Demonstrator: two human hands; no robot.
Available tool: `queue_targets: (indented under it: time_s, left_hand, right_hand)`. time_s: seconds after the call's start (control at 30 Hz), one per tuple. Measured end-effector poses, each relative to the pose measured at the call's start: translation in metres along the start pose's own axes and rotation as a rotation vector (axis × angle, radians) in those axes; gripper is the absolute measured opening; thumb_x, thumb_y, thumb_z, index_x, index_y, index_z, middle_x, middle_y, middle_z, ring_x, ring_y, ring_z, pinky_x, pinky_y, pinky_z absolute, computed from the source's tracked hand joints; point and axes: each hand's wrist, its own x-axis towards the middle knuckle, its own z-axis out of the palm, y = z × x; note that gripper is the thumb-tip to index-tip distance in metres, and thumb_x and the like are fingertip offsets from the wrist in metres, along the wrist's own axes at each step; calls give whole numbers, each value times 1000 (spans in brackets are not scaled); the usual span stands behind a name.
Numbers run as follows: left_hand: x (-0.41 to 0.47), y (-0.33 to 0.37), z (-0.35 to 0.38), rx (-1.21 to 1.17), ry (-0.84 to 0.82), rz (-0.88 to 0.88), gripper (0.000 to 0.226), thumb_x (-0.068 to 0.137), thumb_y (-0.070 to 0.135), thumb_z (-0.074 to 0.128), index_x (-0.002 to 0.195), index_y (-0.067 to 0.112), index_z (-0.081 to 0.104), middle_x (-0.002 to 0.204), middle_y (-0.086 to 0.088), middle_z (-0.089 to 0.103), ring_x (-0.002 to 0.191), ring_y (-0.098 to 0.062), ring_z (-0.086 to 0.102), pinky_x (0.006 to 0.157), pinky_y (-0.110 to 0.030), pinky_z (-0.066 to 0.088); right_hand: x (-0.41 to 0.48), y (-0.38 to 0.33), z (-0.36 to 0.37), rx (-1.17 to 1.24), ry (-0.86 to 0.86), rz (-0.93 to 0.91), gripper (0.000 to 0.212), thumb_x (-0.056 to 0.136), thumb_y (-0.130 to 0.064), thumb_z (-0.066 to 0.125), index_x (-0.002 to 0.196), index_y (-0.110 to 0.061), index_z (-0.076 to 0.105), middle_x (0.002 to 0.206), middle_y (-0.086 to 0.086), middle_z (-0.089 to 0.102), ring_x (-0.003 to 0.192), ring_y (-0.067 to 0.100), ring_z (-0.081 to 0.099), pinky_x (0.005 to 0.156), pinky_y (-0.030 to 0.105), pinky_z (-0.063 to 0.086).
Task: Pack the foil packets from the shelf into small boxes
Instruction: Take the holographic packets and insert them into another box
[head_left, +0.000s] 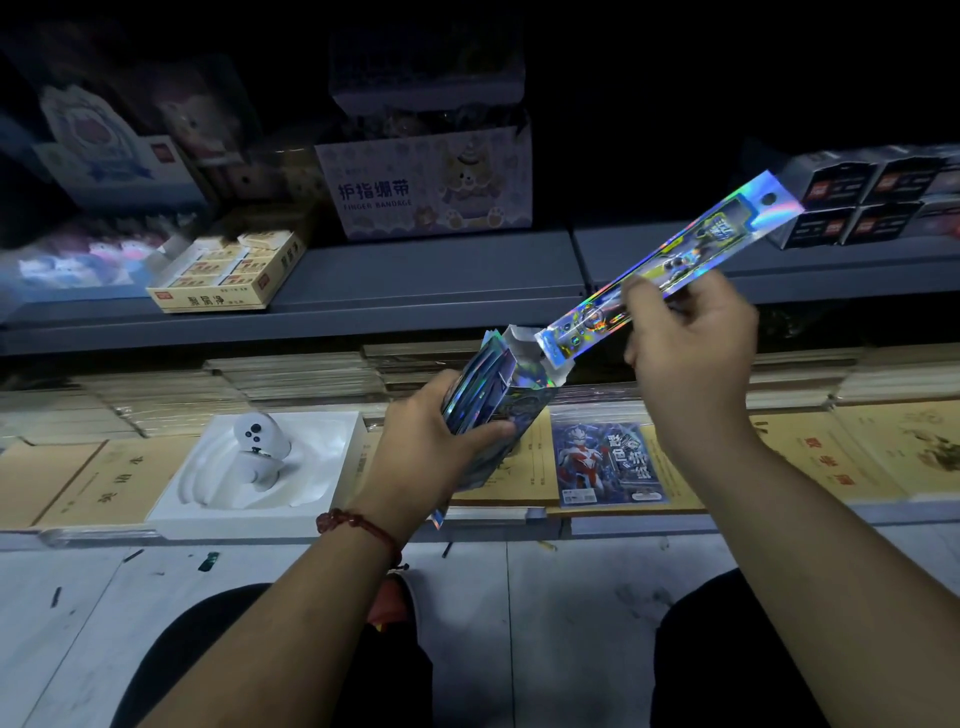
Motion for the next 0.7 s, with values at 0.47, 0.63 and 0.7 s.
queue_targets:
  time_s: [0.47, 0.63, 0.7]
  left_hand:
    - [0, 0, 0, -14, -13, 30, 39, 76, 34, 89, 108, 28, 67, 89, 13, 73, 82, 4, 66, 66, -9, 49]
    - [-1, 1, 0, -17, -11, 47, 38, 77, 32, 88, 108, 27, 67, 87, 11, 72, 80, 2, 66, 65, -8, 46]
    - [-1, 1, -1, 7, -8, 51, 37, 77, 31, 89, 107, 28, 67, 85, 13, 71, 79, 5, 64, 65, -7, 45]
  right_hand:
    - [-17, 4, 9, -257, -316, -112, 21, 96, -25, 71, 76, -30, 65, 50, 8, 51, 44, 11, 37, 45, 29, 28]
    - [-19, 9, 13, -471, -495, -74, 18, 91, -31, 73, 84, -14, 76, 72, -13, 64, 64, 6, 60, 56, 28, 49]
    - [-21, 11, 14, -541, -559, -75, 21, 92, -35, 70, 85, -16, 77, 88, -6, 69, 78, 10, 65, 67, 36, 56]
